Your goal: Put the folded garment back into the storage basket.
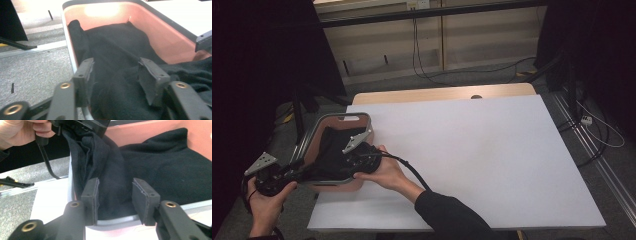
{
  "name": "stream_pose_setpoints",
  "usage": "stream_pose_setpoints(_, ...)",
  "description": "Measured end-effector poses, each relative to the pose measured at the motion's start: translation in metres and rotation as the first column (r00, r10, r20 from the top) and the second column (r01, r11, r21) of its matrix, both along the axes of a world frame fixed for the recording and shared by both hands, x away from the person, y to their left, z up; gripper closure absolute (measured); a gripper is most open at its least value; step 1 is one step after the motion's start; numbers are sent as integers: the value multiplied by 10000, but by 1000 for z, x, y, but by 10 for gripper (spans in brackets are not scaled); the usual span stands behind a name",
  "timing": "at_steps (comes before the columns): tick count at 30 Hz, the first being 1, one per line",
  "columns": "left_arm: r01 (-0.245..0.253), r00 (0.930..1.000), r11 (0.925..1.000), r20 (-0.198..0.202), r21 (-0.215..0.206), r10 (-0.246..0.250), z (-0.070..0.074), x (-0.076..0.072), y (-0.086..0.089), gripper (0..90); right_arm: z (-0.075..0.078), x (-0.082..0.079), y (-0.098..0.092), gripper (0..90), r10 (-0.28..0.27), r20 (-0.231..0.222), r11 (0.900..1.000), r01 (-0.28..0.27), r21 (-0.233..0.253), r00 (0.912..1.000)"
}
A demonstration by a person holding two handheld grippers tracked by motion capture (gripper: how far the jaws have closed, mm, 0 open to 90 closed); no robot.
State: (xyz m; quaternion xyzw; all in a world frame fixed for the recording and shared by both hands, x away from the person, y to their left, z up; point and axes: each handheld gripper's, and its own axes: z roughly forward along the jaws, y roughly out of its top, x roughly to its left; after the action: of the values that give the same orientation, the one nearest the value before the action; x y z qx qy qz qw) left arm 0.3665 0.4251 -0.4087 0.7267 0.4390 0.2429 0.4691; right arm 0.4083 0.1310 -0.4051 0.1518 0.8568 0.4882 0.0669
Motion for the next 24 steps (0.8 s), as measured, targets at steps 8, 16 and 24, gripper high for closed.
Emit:
stream_pose_setpoints(8,-350,9990,9994,282,-74,352,7,-3,-13,235,7,-3,-6,447,-251,295,9992,242,309,9992)
stream_pose_setpoints(16,-251,9984,9988,497,-411,272,14,-6,-25,93,8,-4,-15,371,-576,565,9977,555,378,9967)
stream_pose_setpoints(24,-206,9974,9998,685,-84,211,16,-13,-37,54,10,-5,-27,272,-801,628,9962,778,381,9948)
